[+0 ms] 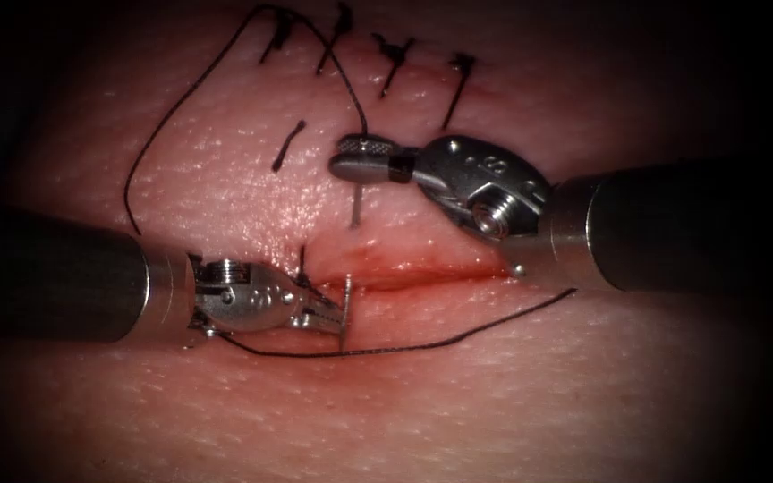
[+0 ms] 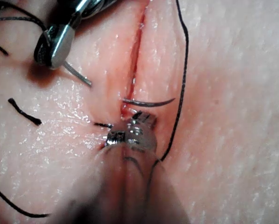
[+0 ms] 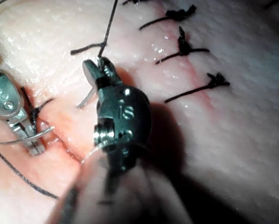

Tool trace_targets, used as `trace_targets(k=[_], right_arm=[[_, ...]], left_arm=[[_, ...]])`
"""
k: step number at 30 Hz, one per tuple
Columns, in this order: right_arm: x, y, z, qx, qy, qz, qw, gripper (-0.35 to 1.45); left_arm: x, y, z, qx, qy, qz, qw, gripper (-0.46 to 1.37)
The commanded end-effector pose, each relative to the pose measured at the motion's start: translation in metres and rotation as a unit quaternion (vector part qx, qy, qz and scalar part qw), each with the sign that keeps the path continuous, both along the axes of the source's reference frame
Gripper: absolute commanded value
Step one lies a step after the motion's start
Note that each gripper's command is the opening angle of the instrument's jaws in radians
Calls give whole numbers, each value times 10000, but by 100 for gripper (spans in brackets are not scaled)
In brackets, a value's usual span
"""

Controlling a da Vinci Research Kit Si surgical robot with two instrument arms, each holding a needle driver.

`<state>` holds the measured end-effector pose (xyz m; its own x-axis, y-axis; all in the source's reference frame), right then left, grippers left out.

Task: Wound Closure
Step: With the right jaws, throw the needle through the skin atop the cut.

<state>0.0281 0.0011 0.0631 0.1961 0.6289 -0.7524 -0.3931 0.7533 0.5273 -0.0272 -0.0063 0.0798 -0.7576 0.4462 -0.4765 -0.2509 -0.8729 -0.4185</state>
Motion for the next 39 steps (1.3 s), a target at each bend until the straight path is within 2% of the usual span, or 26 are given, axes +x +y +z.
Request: trace_targets(k=[1, 5, 8, 11, 15, 17, 18, 19, 20, 22, 23, 26, 27, 28, 29, 32, 35, 39], right_arm=[[-4, 3, 0, -130, -80, 142, 9998, -35], [-11, 10, -2, -157, -197, 388, 9989, -35], [-13, 11, -3, 309, -61, 568, 9979, -35], [-12, 11, -2, 1258, 168, 816, 9885, -35], [-9, 5, -2, 1814, 414, 748, 9797, -35], [-5, -2, -3, 2222, 532, 751, 9707, -35], [-5, -2, -3, 2222, 532, 751, 9707, -35], [-2, -6, -4, 2463, 565, 724, 9648, -35], [-1, -7, -4, 2494, 565, 718, 9641, -35], [2, -14, -4, 2963, 488, 677, 9514, -35], [2, -14, -4, 3023, 475, 677, 9496, -35], [2, -23, -5, 3574, 347, 608, 9313, -35], [2, -29, -7, 3901, 321, 573, 9184, -35], [2, -31, -7, 3959, 322, 567, 9160, -35], [2, -38, -8, 4163, 326, 518, 9072, -35], [2, -54, -14, 4455, 224, 389, 8942, -35], [3, -70, -20, 4556, 151, 296, 8896, -35], [9, -86, -27, 4697, 237, 113, 8824, -35]], left_arm=[[0, 0, 0, 22, -12, 12, 10000, -35], [0, 0, 0, 22, -12, 11, 10000, -35], [0, 0, 0, 22, -12, 11, 10000, -35], [0, 0, 0, 23, -11, 10, 10000, -35], [-1, 0, -1, 25, -12, 10, 10000, -35], [-1, 0, -1, 25, -12, 10, 10000, -35], [-1, 0, -1, 25, -12, 10, 10000, -35], [-1, 0, -1, 25, -11, 9, 10000, -35], [-1, 0, -1, 25, -11, 9, 10000, -35], [-1, 0, -1, 25, -11, 9, 10000, -35], [-1, 0, -1, 25, -11, 9, 10000, -35], [-1, 0, -1, 25, -11, 9, 10000, -35], [-1, 0, -1, 25, -12, 9, 10000, -35], [-1, 0, -1, 25, -12, 9, 10000, -35], [-1, 0, -1, 25, -12, 10, 10000, -35], [0, 0, -1, 25, -13, 12, 10000, -35], [0, 0, -1, 25, -13, 12, 10000, -35], [0, 0, -1, 25, -13, 12, 10000, -35]])
